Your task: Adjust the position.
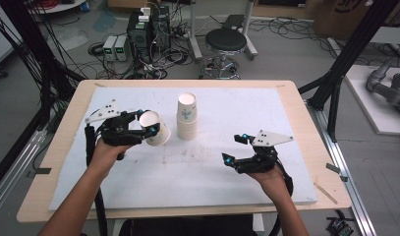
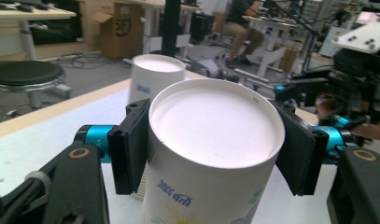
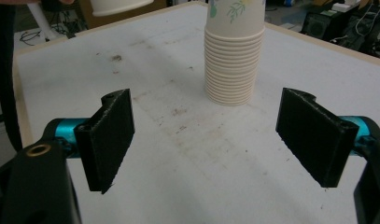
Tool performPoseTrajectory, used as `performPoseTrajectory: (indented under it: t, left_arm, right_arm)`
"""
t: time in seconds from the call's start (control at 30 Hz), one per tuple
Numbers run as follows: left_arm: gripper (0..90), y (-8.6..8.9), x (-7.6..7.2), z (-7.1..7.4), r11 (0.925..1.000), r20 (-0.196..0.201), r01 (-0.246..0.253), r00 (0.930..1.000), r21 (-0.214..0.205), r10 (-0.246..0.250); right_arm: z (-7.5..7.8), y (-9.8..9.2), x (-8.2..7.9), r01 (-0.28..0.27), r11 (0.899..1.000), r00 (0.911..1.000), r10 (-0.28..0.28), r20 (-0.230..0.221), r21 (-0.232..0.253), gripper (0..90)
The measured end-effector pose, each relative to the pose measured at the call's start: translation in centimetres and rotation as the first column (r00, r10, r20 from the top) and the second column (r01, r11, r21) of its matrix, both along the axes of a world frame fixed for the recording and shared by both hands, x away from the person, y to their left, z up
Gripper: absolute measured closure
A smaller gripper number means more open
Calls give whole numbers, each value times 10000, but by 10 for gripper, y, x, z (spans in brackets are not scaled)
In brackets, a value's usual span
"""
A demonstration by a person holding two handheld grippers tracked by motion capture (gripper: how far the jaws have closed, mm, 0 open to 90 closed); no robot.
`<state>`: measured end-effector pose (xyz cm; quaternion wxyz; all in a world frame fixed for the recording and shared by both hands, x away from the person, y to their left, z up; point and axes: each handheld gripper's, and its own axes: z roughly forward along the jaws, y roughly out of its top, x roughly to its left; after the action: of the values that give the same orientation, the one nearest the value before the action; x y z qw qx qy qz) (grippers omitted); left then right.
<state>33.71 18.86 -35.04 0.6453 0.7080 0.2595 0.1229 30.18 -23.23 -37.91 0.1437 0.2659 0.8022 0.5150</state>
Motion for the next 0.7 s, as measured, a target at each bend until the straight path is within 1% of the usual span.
performPoseTrajectory:
  t: [0.07,0.1,0.13,0.17,0.2,0.23,0.27,0.3,0.33,0.4,0.47,0.5,0.6,0.63,0.67,0.7]
  left_arm:
    - [343,-4,0,-2,9995,-26,323,9995,61,-323]
    - [343,-6,0,-3,9991,-16,417,9991,65,-417]
    - [343,-10,-1,-5,9981,-57,607,9981,82,-607]
    - [344,-10,-1,-5,9981,-57,607,9981,82,-607]
    - [344,-11,-1,-6,9977,-51,676,9977,75,-675]
    - [344,-13,-1,-7,9971,-55,758,9971,77,-757]
    - [344,-15,-2,-8,9966,-72,821,9966,101,-820]
    - [344,-17,-2,-9,9963,-56,849,9964,116,-849]
    - [344,-19,-3,-10,9959,-93,898,9959,107,-897]
    - [344,-21,-4,-12,9948,-104,1002,9949,166,-1000]
    - [344,-25,-4,-14,9938,-164,1090,9939,217,-1087]
    - [345,-27,-5,-15,9931,-192,1153,9932,214,-1149]
    - [346,-34,-6,-18,9893,-229,1429,9896,303,-1423]
    - [347,-37,-6,-19,9871,-256,1567,9874,330,-1559]
    - [347,-44,-8,-21,9818,-256,1847,9826,436,-1837]
    - [347,-44,-8,-21,9818,-256,1847,9826,436,-1837]
  right_arm:
    - [0,3,1,-118,9999,9999,118,-36,120,196]
    - [0,3,1,-118,9999,9999,118,-36,120,196]
    - [0,7,1,-250,9996,9997,250,11,106,196]
    - [0,7,1,-250,9996,9997,250,11,106,196]
    - [0,11,2,-499,9987,9988,499,25,133,196]
    - [0,11,2,-499,9987,9988,499,25,133,196]
    - [-1,16,3,-713,9974,9975,712,28,134,196]
    - [-1,18,3,-801,9967,9968,800,40,135,196]
    - [-1,18,3,-801,9967,9968,800,40,135,196]
    - [-4,24,3,-1023,9947,9948,1023,-10,117,196]
    - [-5,25,4,-1102,9938,9939,1103,-16,108,196]
    - [-6,26,4,-1121,9936,9936,1123,-98,122,196]
    - [-9,30,4,-1341,9909,9908,1343,-152,151,196]
    - [-12,33,4,-1528,9881,9881,1531,-143,195,196]
    - [-13,34,3,-1587,9872,9872,1590,-134,167,196]
    - [-13,34,3,-1587,9872,9872,1590,-134,167,196]
